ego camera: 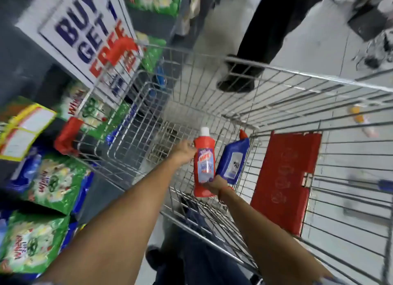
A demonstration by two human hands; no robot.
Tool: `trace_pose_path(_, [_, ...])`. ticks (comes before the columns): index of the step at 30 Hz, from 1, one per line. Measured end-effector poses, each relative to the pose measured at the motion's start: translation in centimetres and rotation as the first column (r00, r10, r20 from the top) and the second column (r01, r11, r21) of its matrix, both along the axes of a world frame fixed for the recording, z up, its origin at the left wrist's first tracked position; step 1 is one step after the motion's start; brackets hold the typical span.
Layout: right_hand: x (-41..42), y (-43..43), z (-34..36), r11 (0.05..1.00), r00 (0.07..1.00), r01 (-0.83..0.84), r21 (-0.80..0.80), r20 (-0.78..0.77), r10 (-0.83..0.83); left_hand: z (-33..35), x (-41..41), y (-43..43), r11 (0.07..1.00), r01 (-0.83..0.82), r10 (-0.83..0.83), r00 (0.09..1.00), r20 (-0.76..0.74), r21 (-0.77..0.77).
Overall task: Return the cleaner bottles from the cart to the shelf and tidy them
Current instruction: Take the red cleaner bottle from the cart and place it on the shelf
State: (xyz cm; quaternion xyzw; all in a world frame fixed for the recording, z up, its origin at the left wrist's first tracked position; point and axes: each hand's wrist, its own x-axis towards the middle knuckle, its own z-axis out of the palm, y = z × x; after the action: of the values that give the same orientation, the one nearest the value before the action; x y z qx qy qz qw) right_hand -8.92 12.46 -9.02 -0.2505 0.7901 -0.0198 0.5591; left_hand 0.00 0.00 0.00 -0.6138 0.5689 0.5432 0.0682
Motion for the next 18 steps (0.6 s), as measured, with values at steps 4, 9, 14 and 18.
trace_pose_path(4, [1.2,0.7,-2.3,0.969,0.97,0.243,-0.052,0.009,-0.243,-4.1,-2.3,0.2,0.984,-0.105,0.118,0.99,-0.083,0.143])
trace_pose_path(9, [1.5,1.2,-5.1,0.963,0.968,0.25,-0.098,0.026,-0.248,-8.7,-2.6,1.3,0.91,-0.285,0.298,0.954,0.001,0.301])
trace_pose_path(14, [1.3,1.7,-5.5,0.931,0.938,0.342,-0.13,0.103,-0.33,-9.4,-2.3,1.2,0.763,-0.477,0.526,0.851,0.011,0.436])
trace_pose_path(18, [0.3,1.2,-4.6,0.952,0.941,0.288,-0.102,0.213,-0.262,-9.1,-1.4,1.1,0.702,-0.474,0.577,0.816,-0.035,0.532])
